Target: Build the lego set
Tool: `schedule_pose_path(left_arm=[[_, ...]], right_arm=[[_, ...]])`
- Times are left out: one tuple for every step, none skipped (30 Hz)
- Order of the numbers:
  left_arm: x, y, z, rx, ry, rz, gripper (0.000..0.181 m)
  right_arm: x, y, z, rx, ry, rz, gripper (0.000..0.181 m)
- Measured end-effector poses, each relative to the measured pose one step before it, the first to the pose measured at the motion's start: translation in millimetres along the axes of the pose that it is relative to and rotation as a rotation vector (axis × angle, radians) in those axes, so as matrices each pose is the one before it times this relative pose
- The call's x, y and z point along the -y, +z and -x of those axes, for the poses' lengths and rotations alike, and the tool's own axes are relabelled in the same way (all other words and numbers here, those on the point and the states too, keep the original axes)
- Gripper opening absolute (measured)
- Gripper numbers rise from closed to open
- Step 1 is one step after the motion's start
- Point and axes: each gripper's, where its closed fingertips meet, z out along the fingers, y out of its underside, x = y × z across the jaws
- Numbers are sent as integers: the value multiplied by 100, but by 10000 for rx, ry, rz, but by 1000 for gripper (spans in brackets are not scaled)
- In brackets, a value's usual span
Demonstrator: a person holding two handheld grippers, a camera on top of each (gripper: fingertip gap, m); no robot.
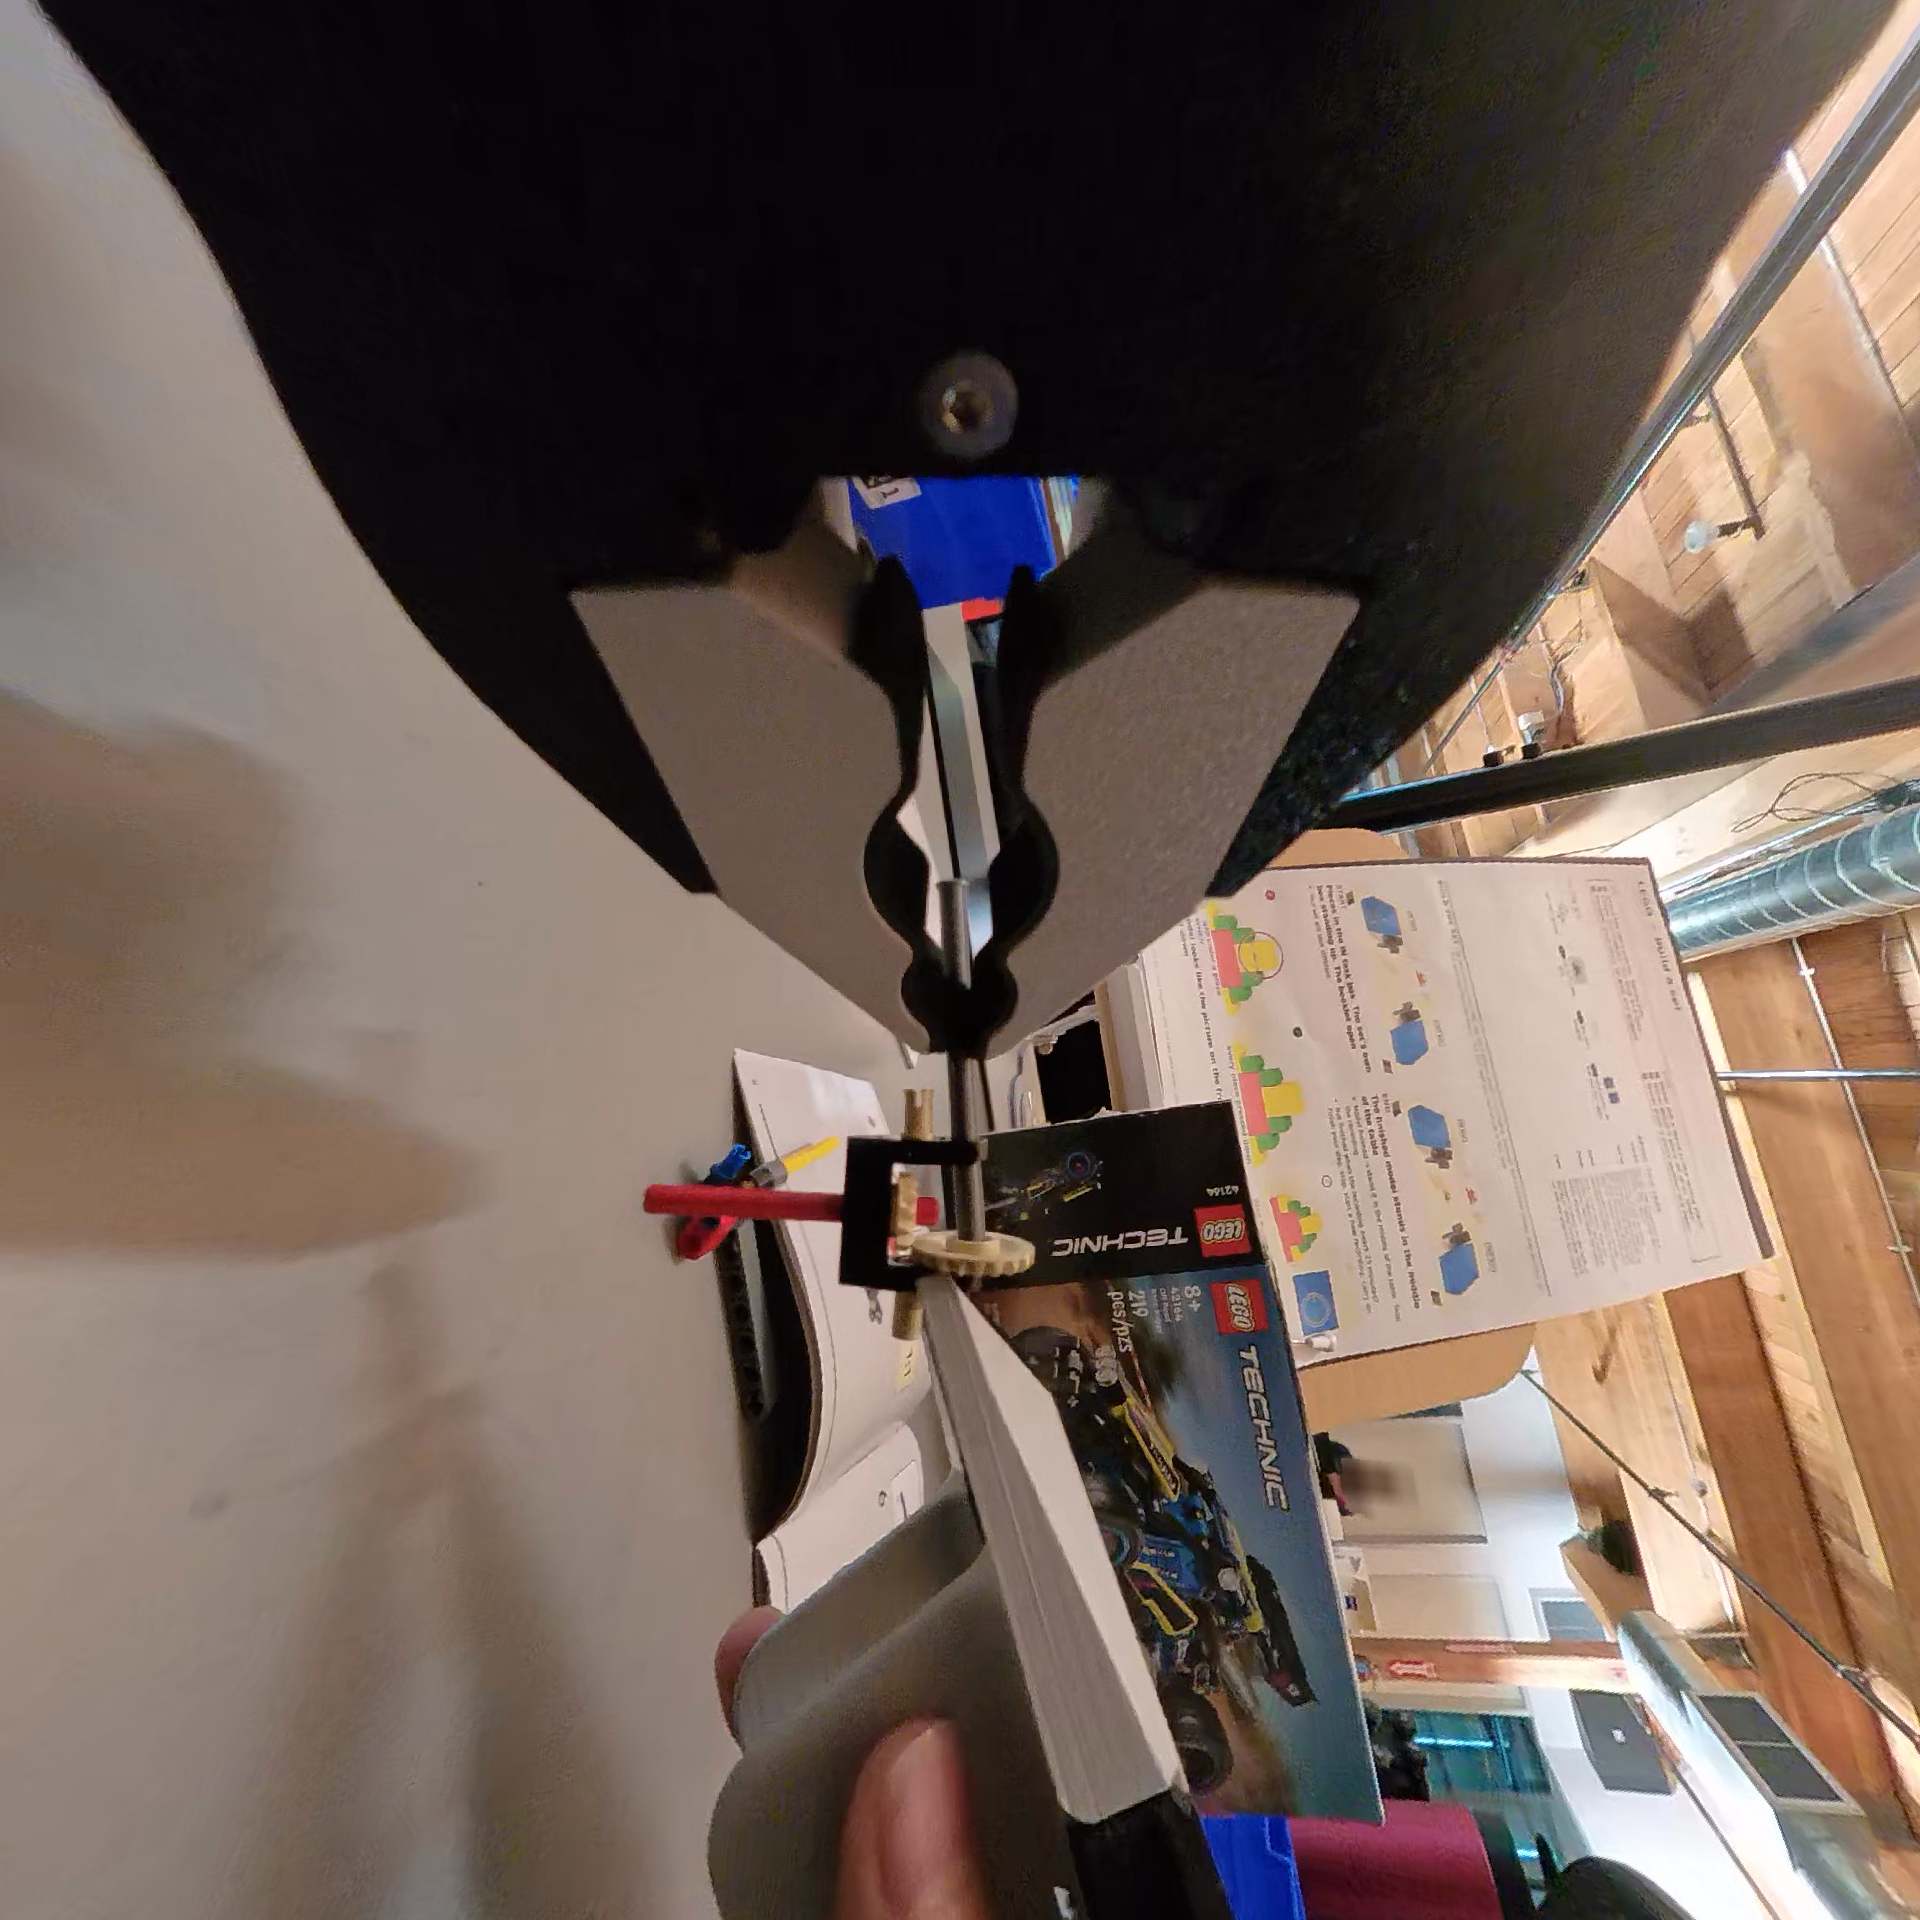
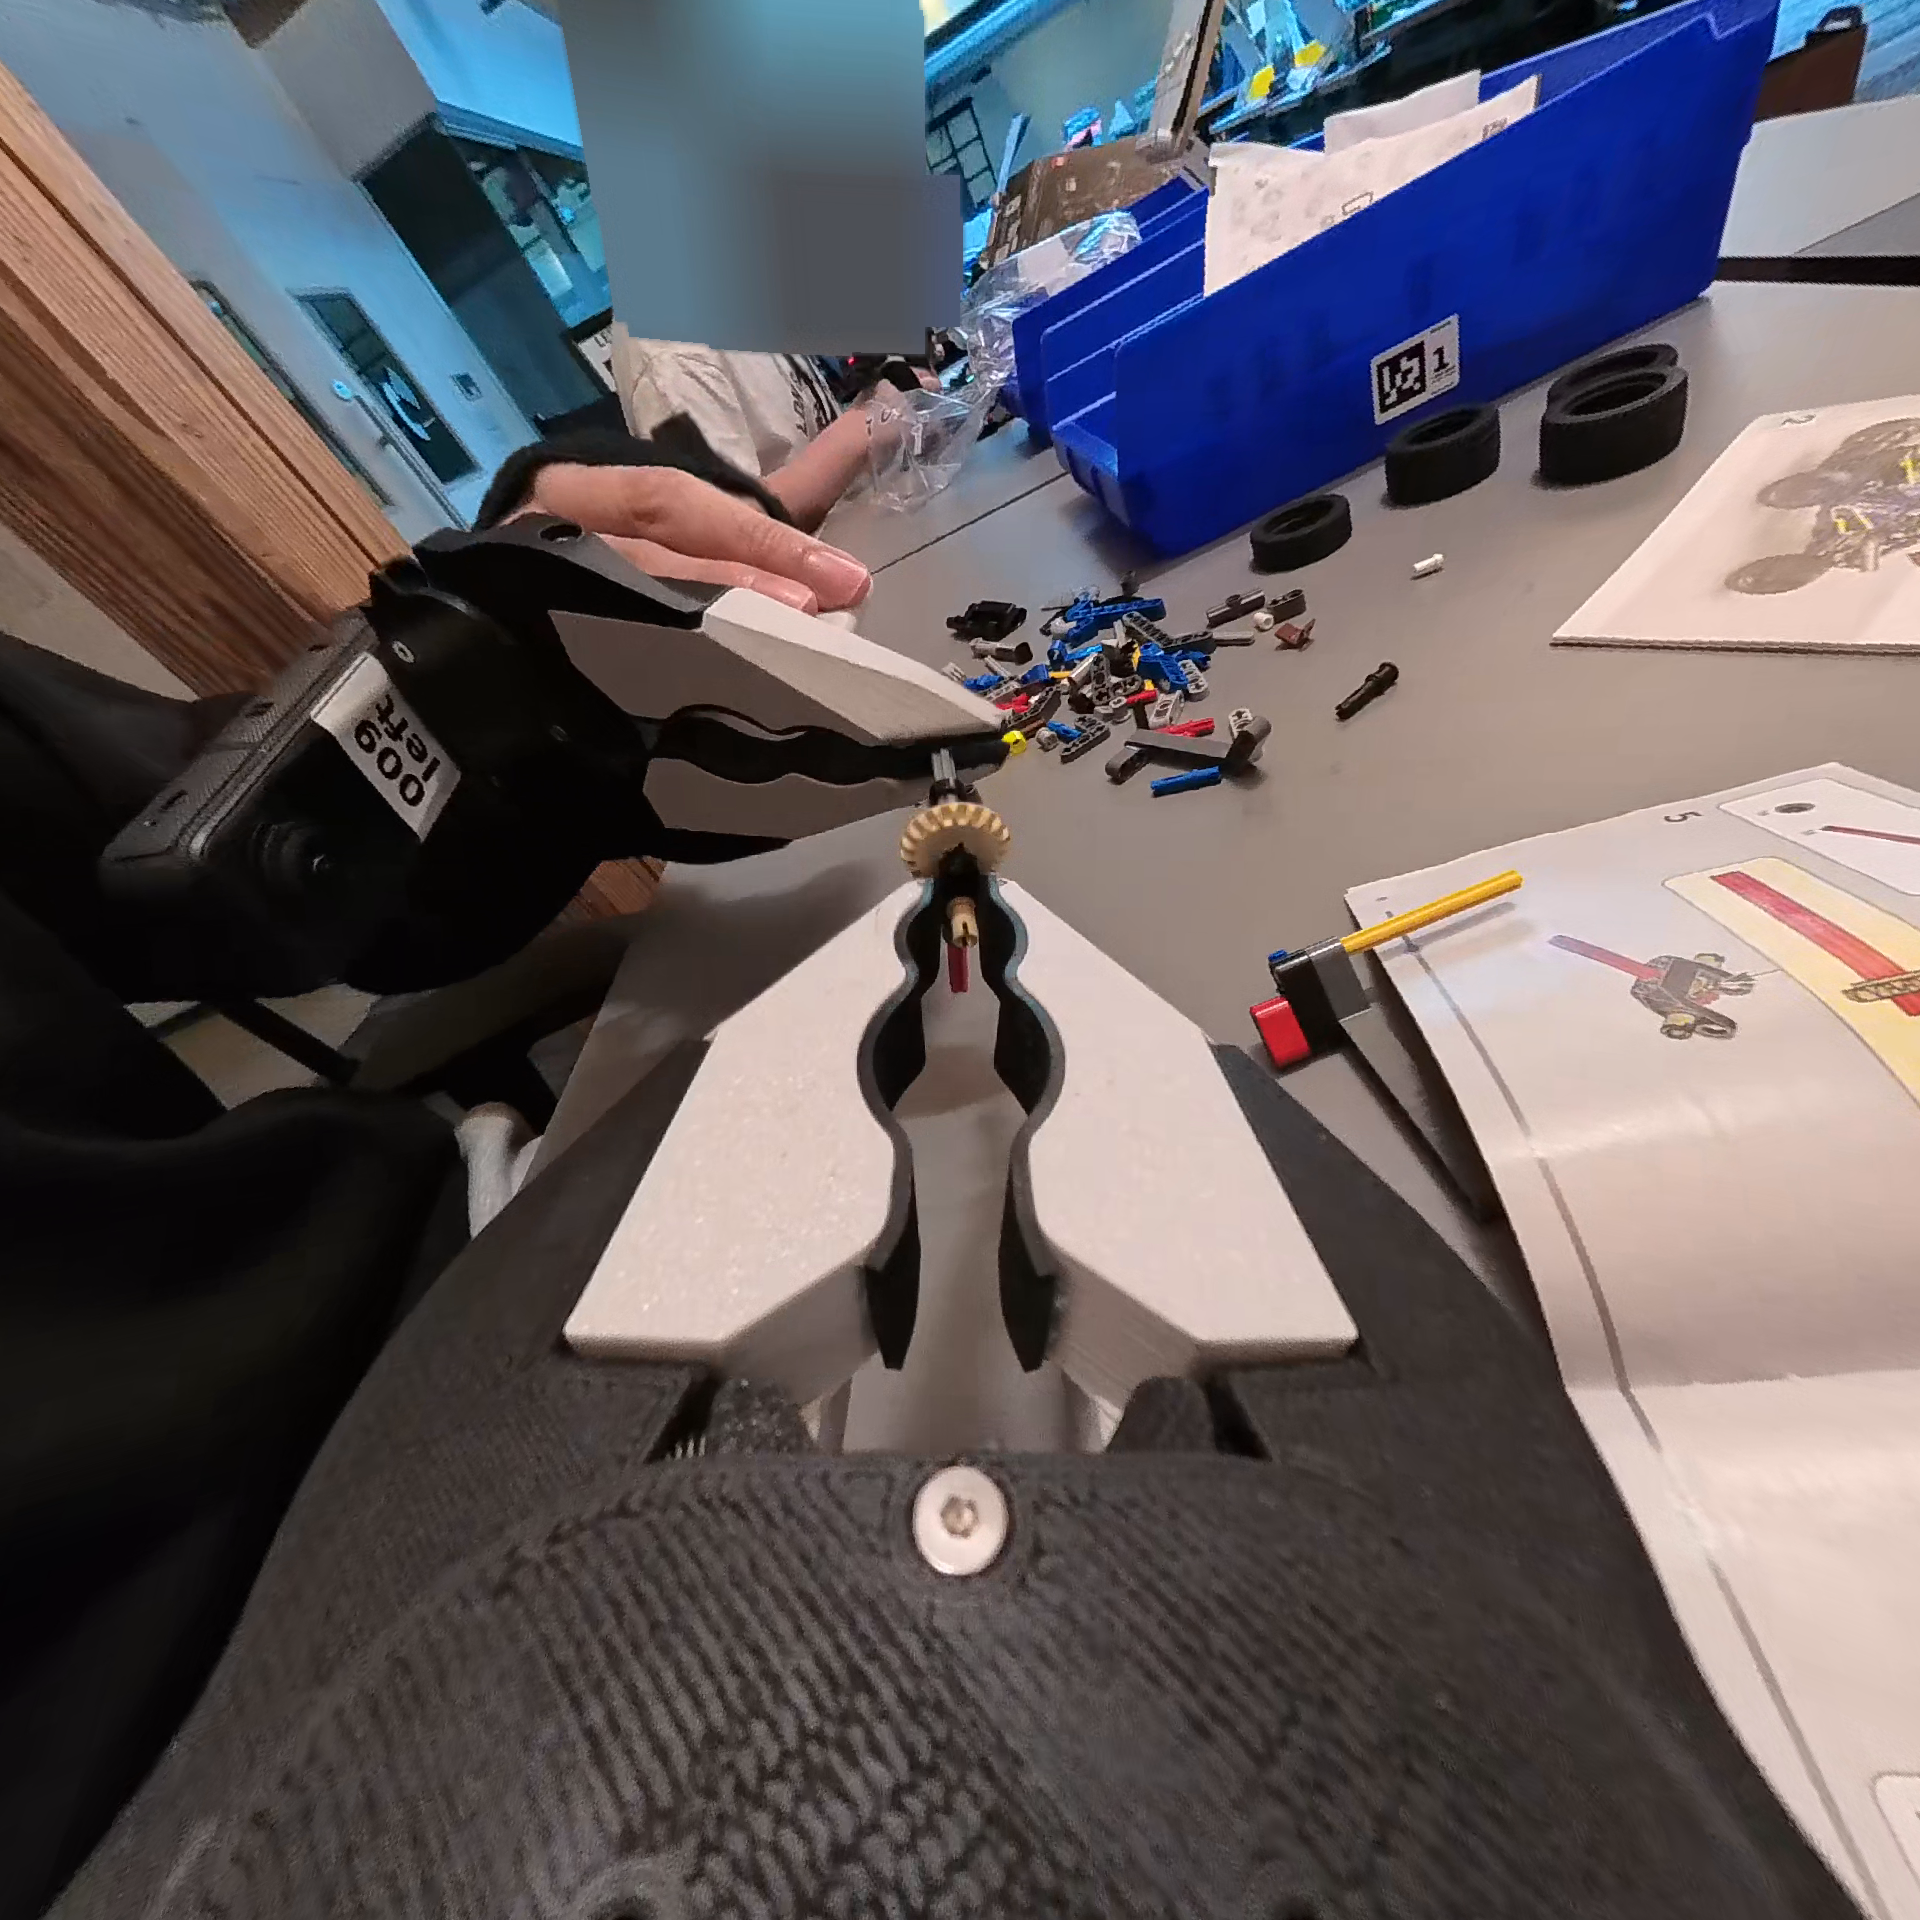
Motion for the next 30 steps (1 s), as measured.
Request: schedule_pose_path(left_arm=[[3, -12, -94, -65, -36, -66, 1], [-23, -22, -185, -71, -37, -39, 1], [-49, -44, -284, -45, 70, -3, 1], [-69, -62, -322, 7, 125, 25, 1], [-48, -83, -404, -13, 76, 11, 1], [-51, -72, -544, -76, 23, -6, 1], [-81, -60, -578, -66, -2, 26, 2], [-93, -60, -524, -17, -8, 35, 2], [-49, -64, -552, -40, -22, 9, 1], [-42, -79, -500, -21, -26, 19, 1], [-40, -80, -318, 68, 34, 35, 1], [-55, -101, -139, 117, 62, 38, 1], [-19, -93, -28, 89, -12, 23, 1], [-3, -49, -12, 38, -49, 26, 1], [-20, 1, 8, 55, 45, 56, 1], [-42, 1, -1, 87, 93, 47, 1], [-5, -6, -21, 63, 4, -14, 1], [7, -41, -31, -1, -75, -54, 2], [-25, -34, -40, -76, -106, -18, 2], [-33, -11, -44, -125, -155, 3, 2], [-13, -32, 88, -81, -209, -45, 2], [-1, -71, 221, -25, -280, -92, 2], [28, -100, 258, -45, -352, -127, 5], [66, -128, 249, -87, -393, -145, 11], [83, -159, 146, -204, -427, -134, 16], [121, -164, -81, -363, -411, -132, 20], [168, -184, -63, -329, -330, -144, 25], [172, -234, 121, -180, -266, -136, 26], [237, -240, 90, -204, -272, -137, 25], [374, -209, 27, -236, -354, -156, 25]], right_arm=[[-21, 15, -67, -74, -54, 25, 6], [-196, 89, 3, -33, -29, 137, 6], [-287, 134, 1, -23, 5, 205, 6], [-227, 168, -27, -70, -43, 175, 6], [-350, 214, 6, -65, -45, 251, 6], [-512, 257, -29, -64, 19, 360, 6], [-426, 308, -73, -114, -33, 320, 5], [-391, 305, -45, -131, -106, 306, 5], [-477, 313, -12, -88, -49, 349, 5], [-440, 318, -19, -84, -52, 332, 5], [-294, 254, -16, -92, -99, 236, 5], [-101, 171, 113, -1, -86, 99, 5], [-4, 40, 32, 9, -1, 2, 5], [13, 10, -10, -21, -5, -6, 5], [13, 21, -8, -52, -55, 1, 5], [24, 16, -20, -76, -86, -5, 5], [13, 11, 22, -21, -52, -6, 5], [15, 1, 50, 32, -11, -7, 5], [8, 17, 39, 10, -26, -4, 5], [33, 27, 13, -5, -26, -11, 6], [59, 5, 19, 10, 0, -32, 6], [176, -39, 95, 96, 48, -121, 6], [276, -75, 137, 127, 90, -191, 6], [156, -46, 91, 91, 71, -115, 6], [-78, 33, 54, 29, 12, 49, 6], [-76, 51, -8, -36, -36, 62, 6], [-88, 82, -4, -32, -32, 67, 6], [-55, 78, 56, 17, -2, 46, 6], [-28, 64, 3, -13, 14, 25, 6], [-26, 43, -59, -58, -7, 31, 6]])
